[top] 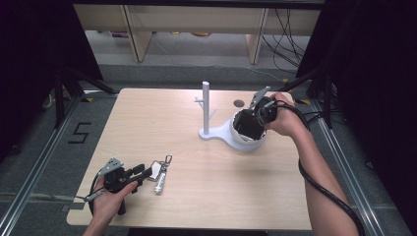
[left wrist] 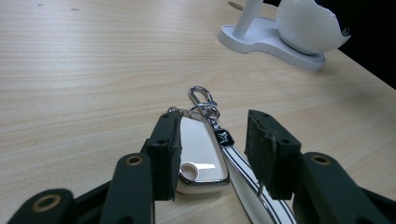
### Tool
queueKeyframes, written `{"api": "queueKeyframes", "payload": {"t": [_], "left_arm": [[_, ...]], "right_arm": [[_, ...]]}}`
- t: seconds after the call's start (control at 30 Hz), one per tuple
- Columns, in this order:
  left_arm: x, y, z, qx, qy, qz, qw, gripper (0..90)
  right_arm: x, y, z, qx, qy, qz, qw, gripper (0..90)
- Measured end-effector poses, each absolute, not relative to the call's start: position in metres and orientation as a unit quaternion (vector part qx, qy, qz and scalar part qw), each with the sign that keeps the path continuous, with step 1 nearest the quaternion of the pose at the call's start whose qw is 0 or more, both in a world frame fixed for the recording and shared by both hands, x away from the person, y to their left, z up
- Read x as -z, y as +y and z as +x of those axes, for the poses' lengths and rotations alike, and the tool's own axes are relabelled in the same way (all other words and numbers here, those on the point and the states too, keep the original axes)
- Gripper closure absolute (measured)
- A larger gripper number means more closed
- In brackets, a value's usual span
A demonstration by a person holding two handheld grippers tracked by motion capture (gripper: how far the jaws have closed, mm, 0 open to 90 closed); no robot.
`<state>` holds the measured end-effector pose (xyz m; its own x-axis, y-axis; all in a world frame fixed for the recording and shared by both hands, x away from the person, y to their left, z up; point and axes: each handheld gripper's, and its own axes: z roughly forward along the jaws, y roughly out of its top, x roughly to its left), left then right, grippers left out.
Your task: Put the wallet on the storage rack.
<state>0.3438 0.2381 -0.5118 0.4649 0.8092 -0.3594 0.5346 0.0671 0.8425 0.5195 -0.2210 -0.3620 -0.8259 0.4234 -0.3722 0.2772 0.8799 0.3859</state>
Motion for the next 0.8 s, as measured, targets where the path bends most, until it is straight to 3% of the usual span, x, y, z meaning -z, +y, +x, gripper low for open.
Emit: {"api": "queueKeyframes", "payload": {"t": [0.13, 0.23, 0.27, 0.3, 0.4, 0.8], "left_arm": [[0.512, 0.238, 0.344, -0.130, 0.501, 0.670, 0.532, 55.1], [0.511, 0.238, 0.344, -0.128, 0.501, 0.670, 0.533, 55.0], [0.511, 0.238, 0.344, -0.128, 0.501, 0.669, 0.534, 55.0], [0.511, 0.238, 0.344, -0.128, 0.501, 0.669, 0.534, 55.0], [0.511, 0.238, 0.344, -0.128, 0.501, 0.669, 0.533, 54.9], [0.511, 0.238, 0.344, -0.131, 0.502, 0.668, 0.533, 51.0]], "right_arm": [[0.365, -0.221, 0.523, -0.164, 0.942, 0.186, 0.226, 77.8], [0.366, -0.220, 0.527, -0.178, 0.933, 0.210, 0.233, 63.0], [0.366, -0.220, 0.527, -0.178, 0.933, 0.210, 0.233, 63.0], [0.366, -0.220, 0.527, -0.187, 0.930, 0.215, 0.232, 54.7], [0.365, -0.223, 0.526, -0.193, 0.923, 0.230, 0.242, 48.6], [0.351, -0.246, 0.510, -0.248, 0.893, 0.275, 0.256, 42.1]]}}
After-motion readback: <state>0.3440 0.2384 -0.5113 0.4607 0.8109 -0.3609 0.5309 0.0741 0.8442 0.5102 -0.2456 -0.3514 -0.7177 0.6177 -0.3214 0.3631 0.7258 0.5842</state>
